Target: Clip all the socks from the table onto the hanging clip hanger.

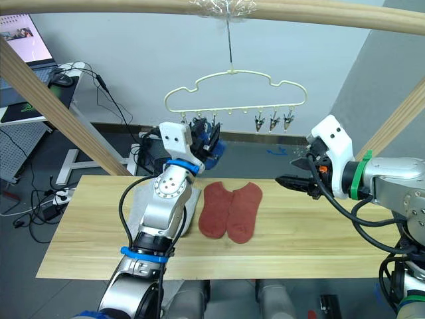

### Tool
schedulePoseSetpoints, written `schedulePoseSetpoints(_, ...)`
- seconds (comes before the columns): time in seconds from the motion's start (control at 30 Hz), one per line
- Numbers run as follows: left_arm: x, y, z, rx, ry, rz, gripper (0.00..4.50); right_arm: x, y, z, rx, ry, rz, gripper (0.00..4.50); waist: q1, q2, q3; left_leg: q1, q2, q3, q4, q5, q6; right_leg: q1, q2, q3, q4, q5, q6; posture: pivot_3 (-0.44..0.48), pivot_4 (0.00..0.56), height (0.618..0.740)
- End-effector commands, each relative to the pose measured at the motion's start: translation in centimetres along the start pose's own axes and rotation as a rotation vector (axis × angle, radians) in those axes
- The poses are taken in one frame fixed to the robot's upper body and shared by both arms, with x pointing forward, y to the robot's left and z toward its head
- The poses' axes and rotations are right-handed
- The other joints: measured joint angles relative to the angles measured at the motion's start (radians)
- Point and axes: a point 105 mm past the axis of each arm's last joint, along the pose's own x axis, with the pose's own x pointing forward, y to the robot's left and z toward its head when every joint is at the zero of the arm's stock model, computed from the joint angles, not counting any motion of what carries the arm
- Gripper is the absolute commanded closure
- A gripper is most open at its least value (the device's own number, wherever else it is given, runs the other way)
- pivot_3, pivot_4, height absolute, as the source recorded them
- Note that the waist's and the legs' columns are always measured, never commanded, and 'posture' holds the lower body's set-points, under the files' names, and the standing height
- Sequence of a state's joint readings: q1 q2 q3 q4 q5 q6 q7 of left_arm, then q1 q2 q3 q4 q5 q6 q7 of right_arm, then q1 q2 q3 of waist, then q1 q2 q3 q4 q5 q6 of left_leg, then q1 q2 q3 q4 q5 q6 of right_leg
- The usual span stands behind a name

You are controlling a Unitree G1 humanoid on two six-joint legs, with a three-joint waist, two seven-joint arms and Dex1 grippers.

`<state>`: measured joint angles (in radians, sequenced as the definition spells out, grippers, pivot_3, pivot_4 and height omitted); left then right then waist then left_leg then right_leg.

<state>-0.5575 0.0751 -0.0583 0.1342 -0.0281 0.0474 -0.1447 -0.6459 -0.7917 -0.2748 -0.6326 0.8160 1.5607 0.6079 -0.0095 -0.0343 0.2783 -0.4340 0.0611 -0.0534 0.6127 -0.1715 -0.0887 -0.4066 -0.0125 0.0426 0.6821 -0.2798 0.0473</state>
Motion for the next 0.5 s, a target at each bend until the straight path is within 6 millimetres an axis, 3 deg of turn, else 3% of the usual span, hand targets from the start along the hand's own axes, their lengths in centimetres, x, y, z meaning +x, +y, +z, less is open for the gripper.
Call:
schedulePoseSetpoints(0.03, 0.14, -0.63, 1.91, -0.001, -0.065, -0.014, 2.53, -0.60, 0.16, 0.55, -0.034, -0.030, -0.013, 1.29, 0.000, 0.000, 0.000, 0.000, 0.000, 0.000, 0.000, 0.000, 0.000, 0.000, 0.000, 0.000, 0.000, 0.000, 0.000, -0.023, 0.207, 0.740)
schedulePoseSetpoints(0.5, 0.97, -1.60, 2.31, -0.003, -0.074, -0.021, 2.53, -1.04, 0.55, 0.91, -0.049, -0.036, -0.015, 1.29, -0.002, 0.000, 0.000, 0.000, 0.000, 0.000, 0.000, 0.000, 0.000, 0.000, 0.000, 0.000, 0.000, 0.000, 0.000, -0.044, 0.208, 0.740)
